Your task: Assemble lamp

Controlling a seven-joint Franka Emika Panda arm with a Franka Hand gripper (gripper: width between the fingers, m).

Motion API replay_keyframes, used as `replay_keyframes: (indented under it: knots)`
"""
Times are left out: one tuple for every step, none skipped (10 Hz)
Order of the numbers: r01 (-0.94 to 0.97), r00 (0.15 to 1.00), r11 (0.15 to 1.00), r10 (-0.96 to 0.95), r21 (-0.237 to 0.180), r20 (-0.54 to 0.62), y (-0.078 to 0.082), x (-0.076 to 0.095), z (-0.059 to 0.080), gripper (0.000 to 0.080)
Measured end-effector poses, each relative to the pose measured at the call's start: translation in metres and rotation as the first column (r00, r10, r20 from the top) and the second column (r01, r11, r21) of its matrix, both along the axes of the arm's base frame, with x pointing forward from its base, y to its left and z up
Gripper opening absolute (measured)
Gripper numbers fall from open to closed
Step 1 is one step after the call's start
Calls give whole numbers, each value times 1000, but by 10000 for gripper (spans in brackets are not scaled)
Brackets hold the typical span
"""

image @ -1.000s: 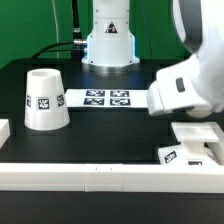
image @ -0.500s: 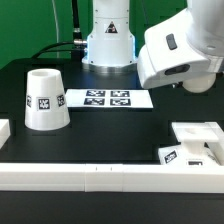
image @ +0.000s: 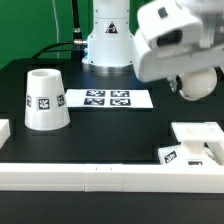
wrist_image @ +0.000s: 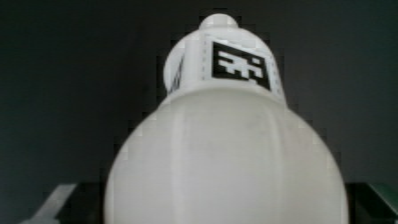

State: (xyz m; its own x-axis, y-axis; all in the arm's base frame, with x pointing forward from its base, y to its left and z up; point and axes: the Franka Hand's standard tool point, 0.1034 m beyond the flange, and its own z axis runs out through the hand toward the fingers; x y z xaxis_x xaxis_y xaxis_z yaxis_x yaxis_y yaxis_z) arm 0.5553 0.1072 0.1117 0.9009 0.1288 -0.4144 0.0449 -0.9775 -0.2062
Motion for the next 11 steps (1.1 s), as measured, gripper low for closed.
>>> replay_keyframes:
  knots:
    - [9,998,1000,-9,-2,56,-6,3,18,577]
    - [21,993,1000,-20,-4,112,-10,11,31,577]
    - [32,986,999,-30,-4,164,-13,20,47,577]
    - [36,980,999,-34,-5,195,-13,23,55,577]
    - [53,956,999,-49,-6,290,-14,33,53,577]
    - [67,932,998,-58,-11,358,-16,32,51,577]
    - [74,916,997,-63,-13,396,-18,32,51,577]
    - [90,876,996,-73,-11,477,-20,40,52,577]
    - [95,832,995,-72,-14,550,-23,42,52,577]
    - [75,796,997,-47,-22,603,-27,46,55,577]
    - [68,755,997,-35,-25,655,-30,55,60,577]
